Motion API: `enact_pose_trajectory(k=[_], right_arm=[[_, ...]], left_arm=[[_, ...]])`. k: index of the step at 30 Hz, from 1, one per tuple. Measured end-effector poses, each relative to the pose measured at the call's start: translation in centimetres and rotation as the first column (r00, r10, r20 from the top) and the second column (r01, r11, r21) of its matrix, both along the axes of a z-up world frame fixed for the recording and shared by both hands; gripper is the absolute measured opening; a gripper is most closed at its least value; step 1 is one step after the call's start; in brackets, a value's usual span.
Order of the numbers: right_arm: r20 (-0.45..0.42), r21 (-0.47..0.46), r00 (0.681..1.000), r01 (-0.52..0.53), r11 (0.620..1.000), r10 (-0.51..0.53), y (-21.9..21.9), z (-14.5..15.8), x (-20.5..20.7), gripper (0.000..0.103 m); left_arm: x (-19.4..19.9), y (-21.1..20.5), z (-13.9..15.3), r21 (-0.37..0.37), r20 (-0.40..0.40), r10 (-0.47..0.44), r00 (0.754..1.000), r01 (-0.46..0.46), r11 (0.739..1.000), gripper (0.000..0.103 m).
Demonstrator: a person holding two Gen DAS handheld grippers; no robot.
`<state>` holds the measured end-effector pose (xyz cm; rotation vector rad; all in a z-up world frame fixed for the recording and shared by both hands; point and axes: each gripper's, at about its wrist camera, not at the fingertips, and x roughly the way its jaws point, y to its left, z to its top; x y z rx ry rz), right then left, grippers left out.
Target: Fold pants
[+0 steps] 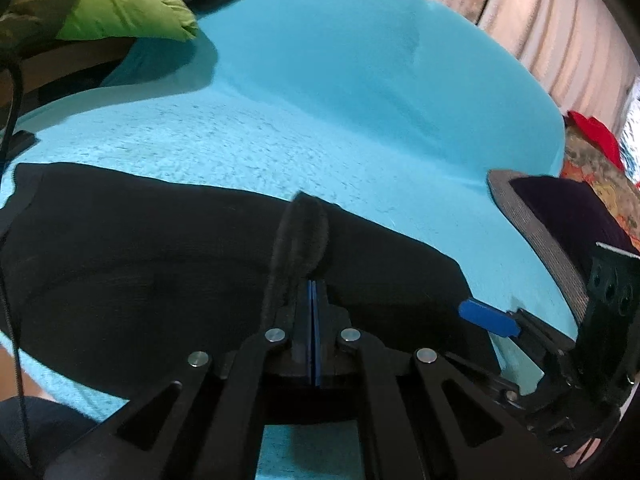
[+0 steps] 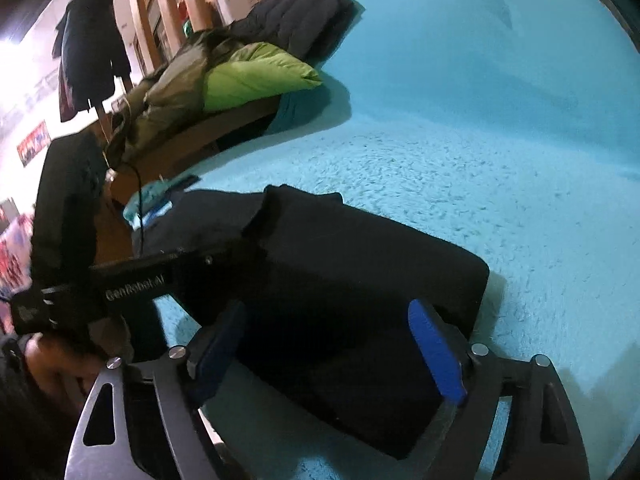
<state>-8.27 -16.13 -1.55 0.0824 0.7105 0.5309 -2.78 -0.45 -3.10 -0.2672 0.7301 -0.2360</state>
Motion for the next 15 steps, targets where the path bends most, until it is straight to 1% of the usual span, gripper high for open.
enact_pose_trajectory(k=[2,4,6,8,11,13,15], right_arm=[[-0.012,0.042,1.000,-0.006,0.999,0.006,-0.5,0.0,0.1,0.088],[-0.022,0.071,1.000,-0.007,0.997,0.008,-0.9,-0.1,0.3,0.089],[-0.023,0.071,1.000,-0.013,0.997,0.015,-0.8,-0.1,0.2,0.090],[-0.018,0.051,1.000,-0.021,0.998,0.022,-0.5,-0.2,0.2,0.090],[-0.022,0.055,0.999,-0.023,0.998,0.024,-0.7,-0.2,-0.1,0.090],[-0.033,0.070,0.999,-0.016,0.997,0.018,-1.0,-0.3,0.0,0.086],[-0.042,0.071,0.999,0.008,0.997,-0.005,-1.5,-0.4,0.0,0.074]], left_arm=[[-0.1,0.4,-0.1,-0.011,-0.009,0.004,1.000,-0.004,1.000,0.001],[-0.2,0.2,-0.3,0.001,-0.009,0.006,1.000,-0.006,1.000,0.001],[0.0,0.0,-0.4,0.016,-0.011,0.006,1.000,-0.006,1.000,0.001],[0.0,-0.2,-0.4,0.025,-0.011,0.006,1.000,-0.006,1.000,0.001],[0.1,-0.2,-0.5,0.021,-0.018,0.006,1.000,-0.006,1.000,0.001],[0.2,-0.2,-0.5,0.024,-0.022,0.006,1.000,-0.005,1.000,0.001],[0.3,-0.2,-0.5,0.035,-0.024,0.006,1.000,-0.005,0.999,0.001]])
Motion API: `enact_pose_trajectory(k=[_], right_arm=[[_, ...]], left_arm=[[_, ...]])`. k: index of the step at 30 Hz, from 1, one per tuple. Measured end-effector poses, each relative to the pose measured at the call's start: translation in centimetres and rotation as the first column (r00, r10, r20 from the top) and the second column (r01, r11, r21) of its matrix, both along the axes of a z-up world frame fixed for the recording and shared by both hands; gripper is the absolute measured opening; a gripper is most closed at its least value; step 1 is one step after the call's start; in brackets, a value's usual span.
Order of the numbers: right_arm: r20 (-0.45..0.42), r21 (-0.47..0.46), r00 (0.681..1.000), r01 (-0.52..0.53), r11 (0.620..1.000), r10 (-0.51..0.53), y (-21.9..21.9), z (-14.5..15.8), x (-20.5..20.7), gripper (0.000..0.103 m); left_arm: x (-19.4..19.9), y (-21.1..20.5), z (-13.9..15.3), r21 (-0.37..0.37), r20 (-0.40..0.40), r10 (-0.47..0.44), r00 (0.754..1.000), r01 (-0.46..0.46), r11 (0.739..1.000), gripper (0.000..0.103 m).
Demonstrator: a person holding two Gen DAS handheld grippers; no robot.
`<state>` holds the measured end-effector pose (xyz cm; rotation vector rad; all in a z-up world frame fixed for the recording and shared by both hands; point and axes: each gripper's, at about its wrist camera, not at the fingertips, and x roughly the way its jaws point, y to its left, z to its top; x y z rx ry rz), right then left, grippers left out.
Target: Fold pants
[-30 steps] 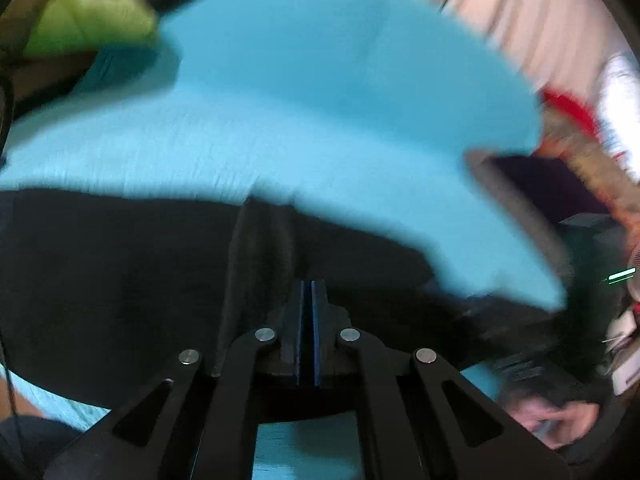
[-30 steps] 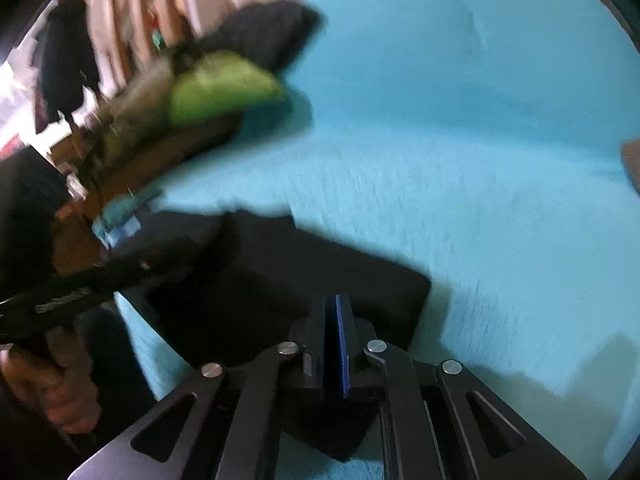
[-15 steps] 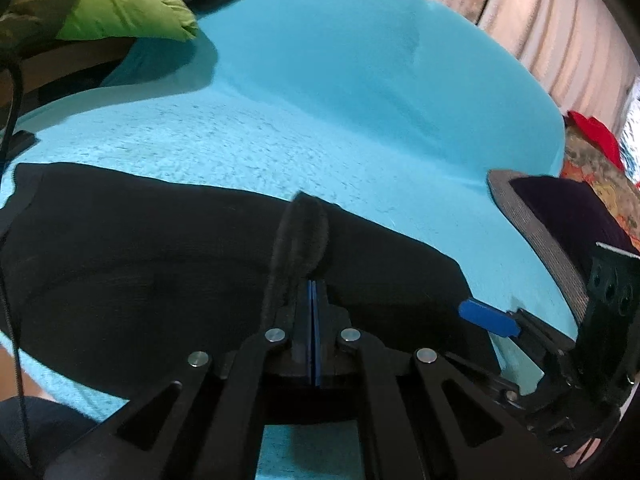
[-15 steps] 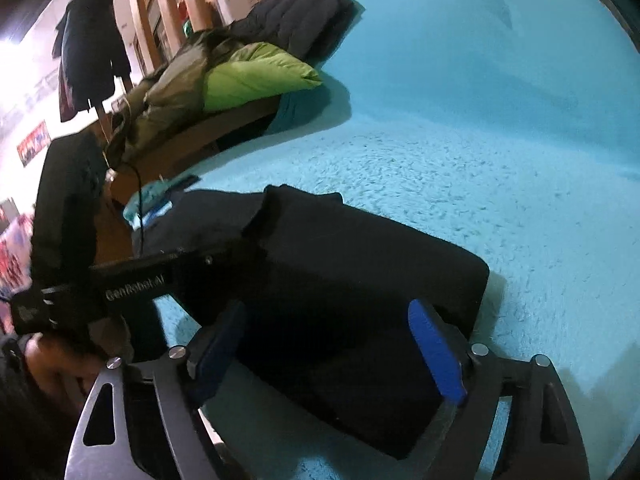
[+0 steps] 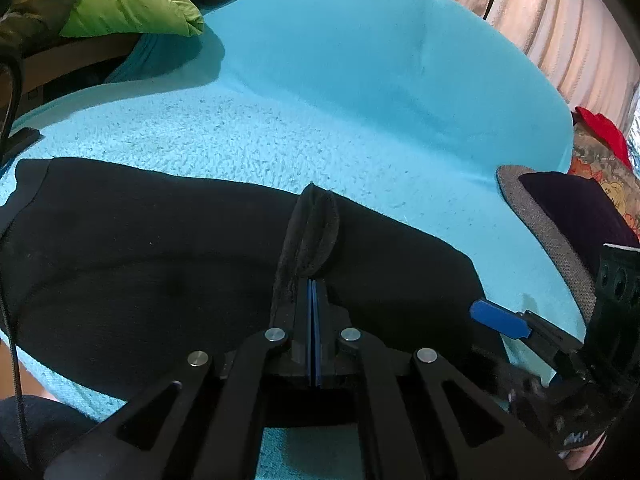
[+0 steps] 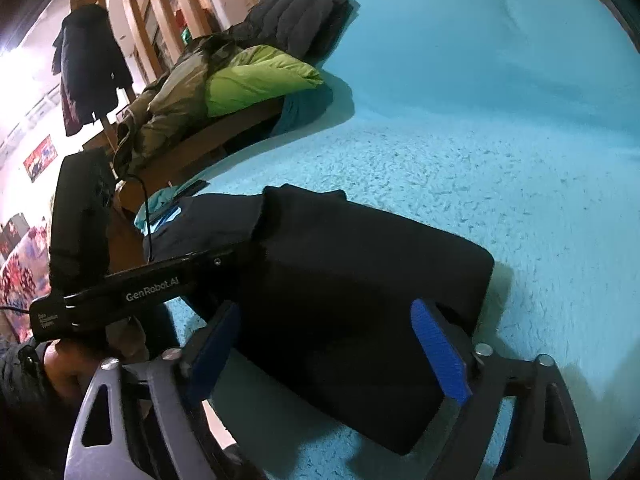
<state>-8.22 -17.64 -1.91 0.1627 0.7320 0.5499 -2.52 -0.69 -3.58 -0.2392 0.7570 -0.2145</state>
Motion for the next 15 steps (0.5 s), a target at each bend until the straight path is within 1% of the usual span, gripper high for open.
enact_pose_trajectory(k=[1,2,3,4,5,6,7,8,10,12,13,14,15], right_arm=[[-0.005,0.004,1.000,0.009,1.000,-0.009,-0.2,0.0,0.1,0.071],[-0.014,0.012,1.000,0.024,1.000,-0.024,-0.5,-0.1,0.2,0.061],[-0.027,0.023,0.998,0.049,0.999,-0.048,-1.1,-0.3,0.4,0.047],[-0.038,0.030,0.997,0.069,0.997,-0.068,-1.4,-0.4,0.6,0.038],[-0.057,0.043,0.994,0.099,0.994,-0.097,-2.1,-0.7,0.9,0.021],[-0.069,0.059,0.992,0.111,0.992,-0.107,-2.6,-0.8,1.0,0.014],[-0.087,0.090,0.990,0.119,0.989,-0.111,-3.0,-1.0,1.3,0.012],[-0.095,0.104,0.988,0.128,0.986,-0.118,-3.3,-1.1,1.4,0.008],[-0.080,0.097,0.989,0.131,0.987,-0.123,-3.2,-1.2,1.3,0.008],[-0.059,0.088,0.990,0.134,0.987,-0.129,-3.0,-1.2,1.1,0.008],[-0.051,0.085,0.990,0.136,0.987,-0.132,-2.9,-1.2,1.1,0.008],[-0.046,0.085,0.990,0.138,0.987,-0.134,-2.8,-1.2,1.1,0.008],[-0.047,0.090,0.990,0.140,0.986,-0.136,-2.9,-1.3,1.1,0.008]], left_arm=[[0.0,0.0,0.0,0.003,-0.001,0.001,1.000,-0.001,1.000,0.001],[0.1,0.0,0.0,0.001,-0.004,0.002,1.000,-0.002,1.000,0.001],[0.1,0.0,0.0,-0.001,-0.006,0.002,1.000,-0.002,1.000,0.001],[0.2,0.0,0.0,-0.002,-0.007,0.002,1.000,-0.002,1.000,0.001],[0.2,0.0,0.0,-0.001,-0.007,0.002,1.000,-0.002,1.000,0.001],[0.2,-0.1,0.0,0.002,-0.005,0.002,1.000,-0.002,1.000,0.001],[0.1,-0.2,0.1,0.011,-0.003,0.000,1.000,0.000,1.000,0.001],[0.1,-0.4,0.1,0.026,0.001,-0.003,1.000,0.003,1.000,0.001],[0.1,-0.7,0.1,0.036,0.004,-0.008,1.000,0.008,0.999,0.001],[0.1,-0.7,0.2,0.027,0.003,-0.014,1.000,0.014,1.000,0.001],[0.2,-0.4,0.3,0.009,0.000,-0.014,1.000,0.014,1.000,0.001],[0.2,0.0,0.4,-0.025,-0.007,-0.016,1.000,0.015,1.000,0.001],[0.1,1.0,1.1,-0.091,-0.013,-0.016,1.000,0.015,0.996,0.001]])
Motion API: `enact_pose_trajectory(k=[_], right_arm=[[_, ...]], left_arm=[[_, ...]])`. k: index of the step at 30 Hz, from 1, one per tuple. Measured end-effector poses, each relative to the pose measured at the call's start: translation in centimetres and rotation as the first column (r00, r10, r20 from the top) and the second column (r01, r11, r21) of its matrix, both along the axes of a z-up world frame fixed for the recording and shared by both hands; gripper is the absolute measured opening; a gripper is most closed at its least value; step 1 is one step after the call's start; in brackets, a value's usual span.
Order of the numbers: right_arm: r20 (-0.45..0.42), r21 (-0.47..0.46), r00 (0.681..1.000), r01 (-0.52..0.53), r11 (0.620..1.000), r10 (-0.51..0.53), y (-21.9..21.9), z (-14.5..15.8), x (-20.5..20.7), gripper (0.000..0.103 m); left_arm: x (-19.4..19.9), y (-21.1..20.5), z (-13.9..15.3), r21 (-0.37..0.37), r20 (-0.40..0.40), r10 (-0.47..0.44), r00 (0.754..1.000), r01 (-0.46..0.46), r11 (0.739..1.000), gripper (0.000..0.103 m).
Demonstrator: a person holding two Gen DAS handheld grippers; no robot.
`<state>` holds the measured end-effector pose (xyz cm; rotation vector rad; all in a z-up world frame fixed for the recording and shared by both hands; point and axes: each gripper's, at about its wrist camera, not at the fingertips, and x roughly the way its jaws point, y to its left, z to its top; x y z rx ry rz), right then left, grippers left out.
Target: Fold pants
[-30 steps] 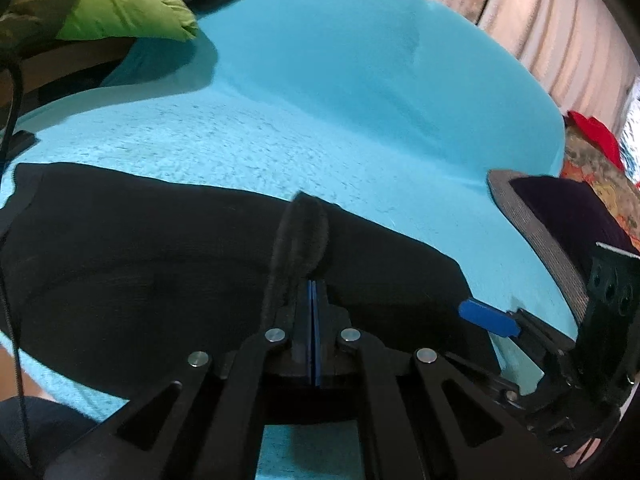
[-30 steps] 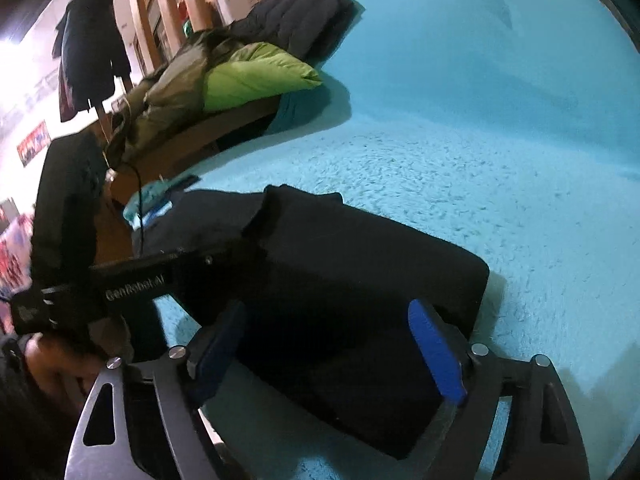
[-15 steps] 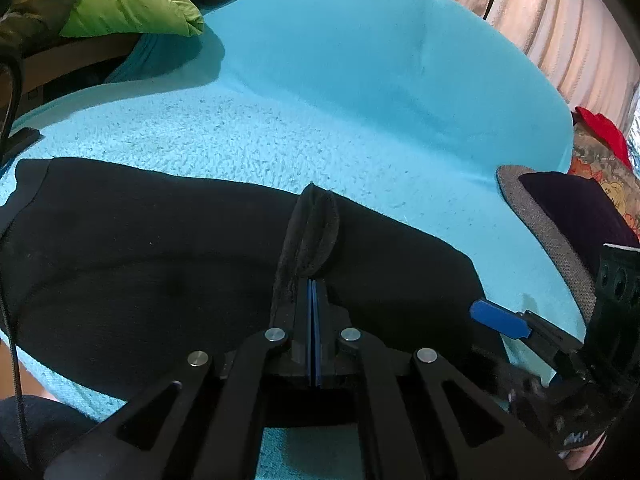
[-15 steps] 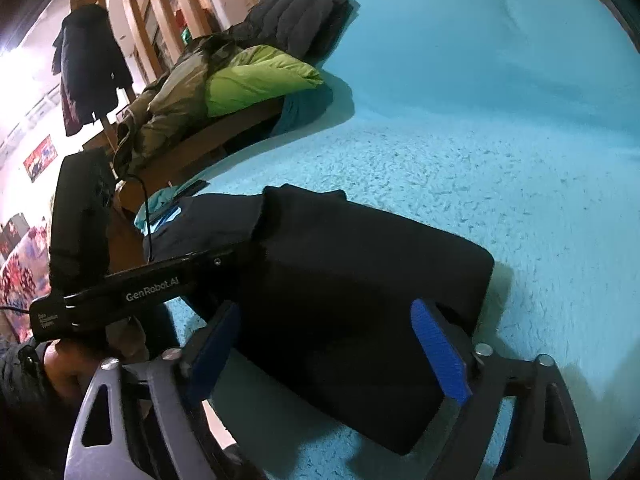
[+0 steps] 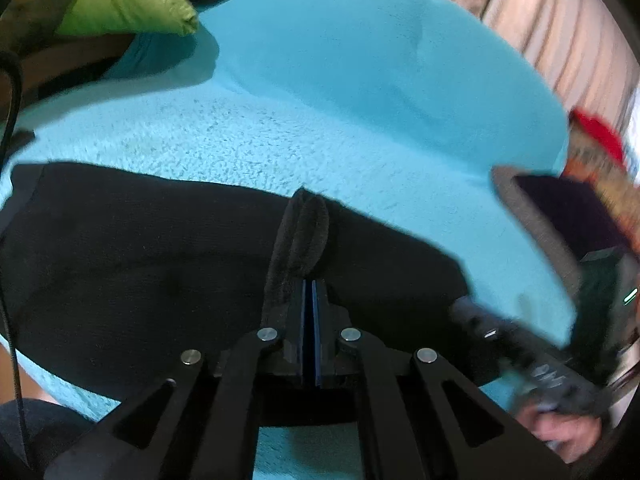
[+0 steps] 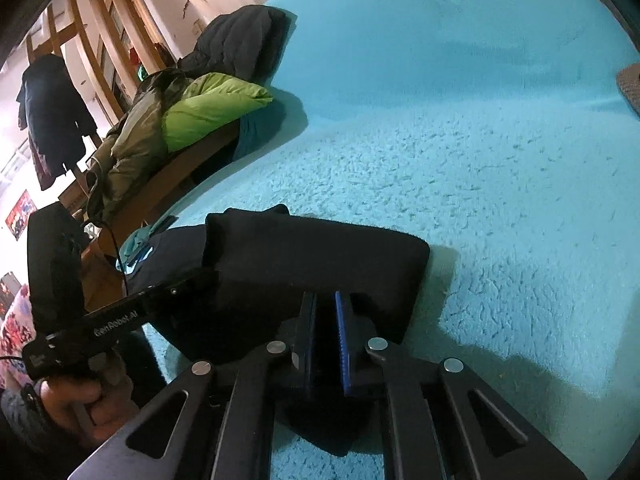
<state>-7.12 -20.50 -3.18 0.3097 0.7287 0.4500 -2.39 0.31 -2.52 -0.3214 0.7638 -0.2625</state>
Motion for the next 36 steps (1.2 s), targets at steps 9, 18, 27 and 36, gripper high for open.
enact_pose_trajectory(k=[9,18,27,36], right_arm=[[0.018,-0.040,1.000,0.016,0.999,-0.015,0.4,0.8,-0.2,0.009],[0.266,-0.318,0.882,0.460,0.829,-0.388,-1.8,2.9,-1.7,0.062],[0.086,-0.287,0.860,0.505,0.814,-0.503,-4.6,0.8,0.3,0.062],[0.066,-0.332,0.872,0.478,0.813,-0.486,-4.1,0.3,1.0,0.062]], left_arm=[[-7.0,15.4,7.6,-0.220,0.164,0.323,0.932,-0.284,0.933,0.085],[-8.2,25.3,-3.2,-0.552,-0.179,0.397,0.900,-0.426,0.717,0.087],[-4.8,25.1,-6.9,-0.695,-0.162,0.325,0.932,-0.342,0.633,0.098],[-4.1,25.6,-5.8,-0.766,-0.102,0.337,0.936,-0.290,0.574,0.102]])
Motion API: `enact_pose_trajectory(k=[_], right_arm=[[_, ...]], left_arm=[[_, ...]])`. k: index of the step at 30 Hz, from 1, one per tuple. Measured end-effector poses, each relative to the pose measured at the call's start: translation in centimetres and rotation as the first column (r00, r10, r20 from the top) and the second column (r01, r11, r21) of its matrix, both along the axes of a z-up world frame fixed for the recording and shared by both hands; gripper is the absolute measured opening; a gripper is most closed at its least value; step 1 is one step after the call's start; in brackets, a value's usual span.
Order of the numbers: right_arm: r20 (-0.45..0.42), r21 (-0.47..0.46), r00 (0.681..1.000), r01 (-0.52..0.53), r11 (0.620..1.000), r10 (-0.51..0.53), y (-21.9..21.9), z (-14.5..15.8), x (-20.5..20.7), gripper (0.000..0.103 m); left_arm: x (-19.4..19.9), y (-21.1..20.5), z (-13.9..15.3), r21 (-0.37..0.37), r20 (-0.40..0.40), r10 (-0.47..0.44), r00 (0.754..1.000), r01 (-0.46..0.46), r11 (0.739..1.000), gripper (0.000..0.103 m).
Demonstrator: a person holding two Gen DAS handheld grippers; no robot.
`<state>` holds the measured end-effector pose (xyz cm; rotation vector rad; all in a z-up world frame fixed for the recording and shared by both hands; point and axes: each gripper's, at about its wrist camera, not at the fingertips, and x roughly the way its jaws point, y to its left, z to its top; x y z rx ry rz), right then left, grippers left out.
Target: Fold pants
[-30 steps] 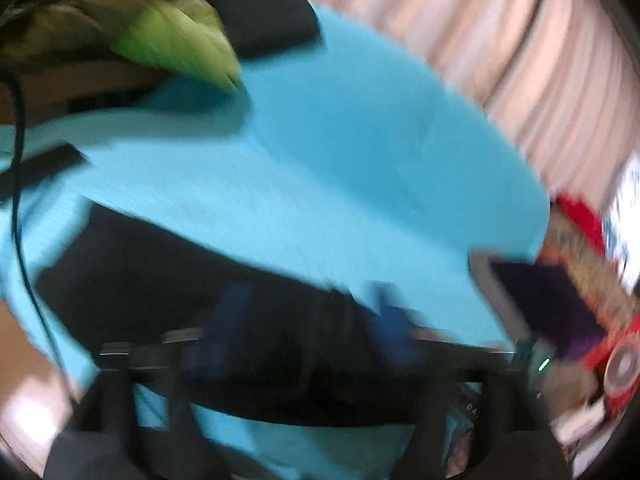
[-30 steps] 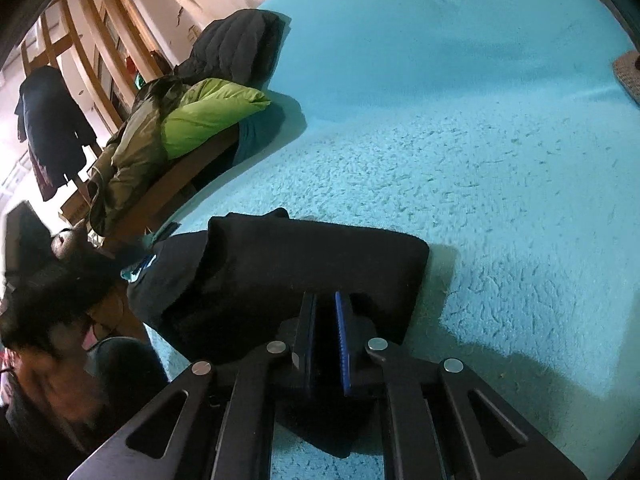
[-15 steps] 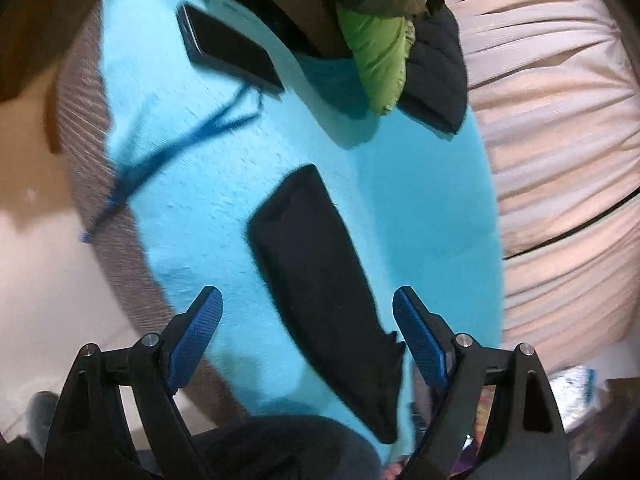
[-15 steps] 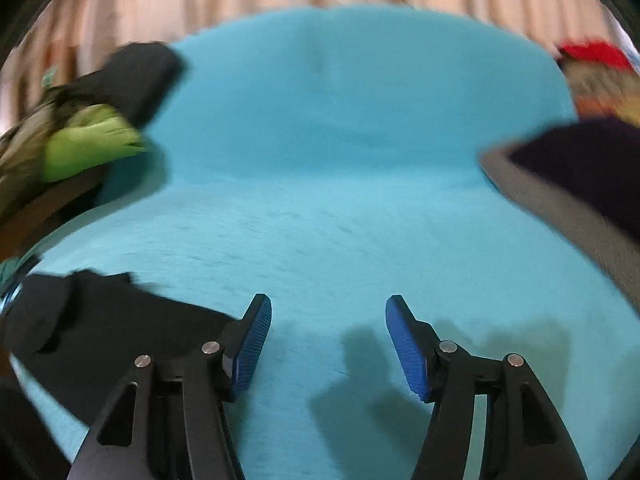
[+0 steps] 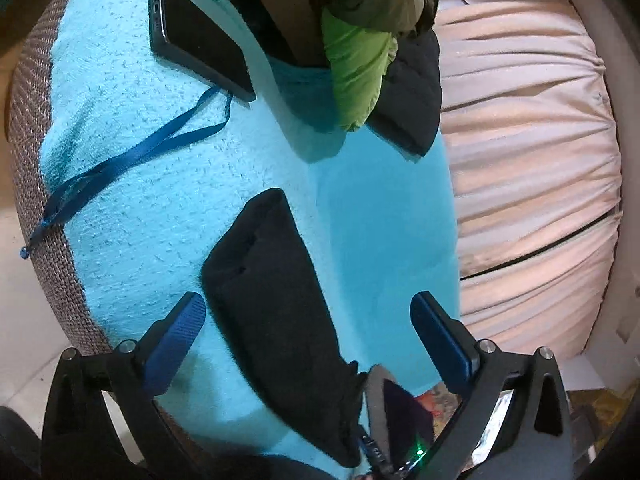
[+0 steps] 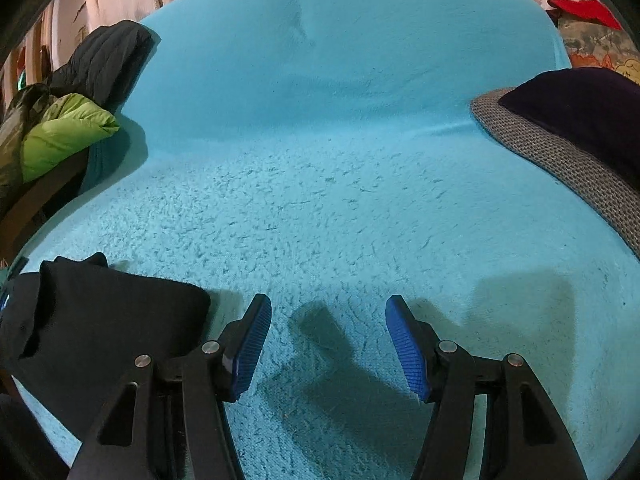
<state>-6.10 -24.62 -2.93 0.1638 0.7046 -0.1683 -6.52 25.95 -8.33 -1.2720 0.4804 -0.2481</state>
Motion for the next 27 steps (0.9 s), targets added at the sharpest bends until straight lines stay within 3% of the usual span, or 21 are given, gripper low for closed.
enact_pose_trajectory(k=[6,11,13,19,27], right_arm=[[-0.008,0.007,1.000,0.005,1.000,-0.005,-0.2,-0.2,0.0,0.062],[-0.013,0.002,1.000,0.003,1.000,-0.003,-0.1,-0.2,0.1,0.062],[-0.017,0.001,1.000,0.000,1.000,0.000,-0.1,-0.3,0.1,0.062],[-0.029,-0.005,1.000,-0.005,1.000,0.005,-0.1,-0.4,0.4,0.062],[-0.036,-0.008,0.999,-0.007,1.000,0.007,-0.1,-0.4,0.6,0.062]], left_arm=[[1.2,-0.3,-0.4,-0.016,0.005,-0.012,1.000,0.012,1.000,0.101],[2.8,0.2,-1.0,-0.124,0.021,-0.004,1.000,0.006,0.992,0.101],[2.7,0.3,-1.3,-0.143,0.029,0.000,1.000,0.004,0.990,0.095],[1.6,0.4,-2.3,-0.118,0.027,0.002,1.000,0.001,0.993,0.066],[1.2,-0.4,-1.4,0.040,-0.042,-0.035,0.998,0.037,0.999,0.046]])
